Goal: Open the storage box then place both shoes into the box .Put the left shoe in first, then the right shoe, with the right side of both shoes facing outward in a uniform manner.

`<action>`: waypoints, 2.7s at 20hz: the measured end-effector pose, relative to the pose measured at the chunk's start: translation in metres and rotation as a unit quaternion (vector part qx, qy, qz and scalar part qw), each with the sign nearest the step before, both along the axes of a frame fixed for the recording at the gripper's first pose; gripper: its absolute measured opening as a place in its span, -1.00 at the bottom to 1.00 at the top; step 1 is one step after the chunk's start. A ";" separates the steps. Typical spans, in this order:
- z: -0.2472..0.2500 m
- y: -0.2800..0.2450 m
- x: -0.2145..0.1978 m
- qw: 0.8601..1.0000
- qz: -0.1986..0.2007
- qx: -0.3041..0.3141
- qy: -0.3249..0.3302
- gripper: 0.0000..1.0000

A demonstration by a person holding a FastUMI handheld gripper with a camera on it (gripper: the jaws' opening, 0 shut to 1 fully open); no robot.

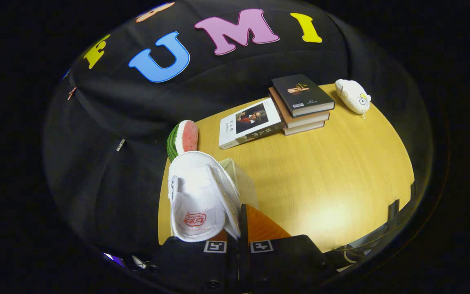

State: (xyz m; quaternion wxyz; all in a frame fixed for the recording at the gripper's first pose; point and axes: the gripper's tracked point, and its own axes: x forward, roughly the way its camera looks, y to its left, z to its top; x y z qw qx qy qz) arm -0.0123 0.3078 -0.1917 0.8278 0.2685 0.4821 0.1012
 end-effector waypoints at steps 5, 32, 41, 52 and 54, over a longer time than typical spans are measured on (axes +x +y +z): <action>-0.034 0.041 0.000 0.998 -0.008 -0.037 0.047 -0.87; 0.026 0.003 0.041 0.980 0.044 -0.062 -0.185 0.97; 0.054 -0.170 0.075 0.944 -0.015 -0.150 -0.294 0.97; 0.103 -0.315 0.070 0.884 -0.082 -0.210 -0.410 0.97; 0.109 -0.335 0.068 0.874 -0.095 -0.222 -0.421 0.95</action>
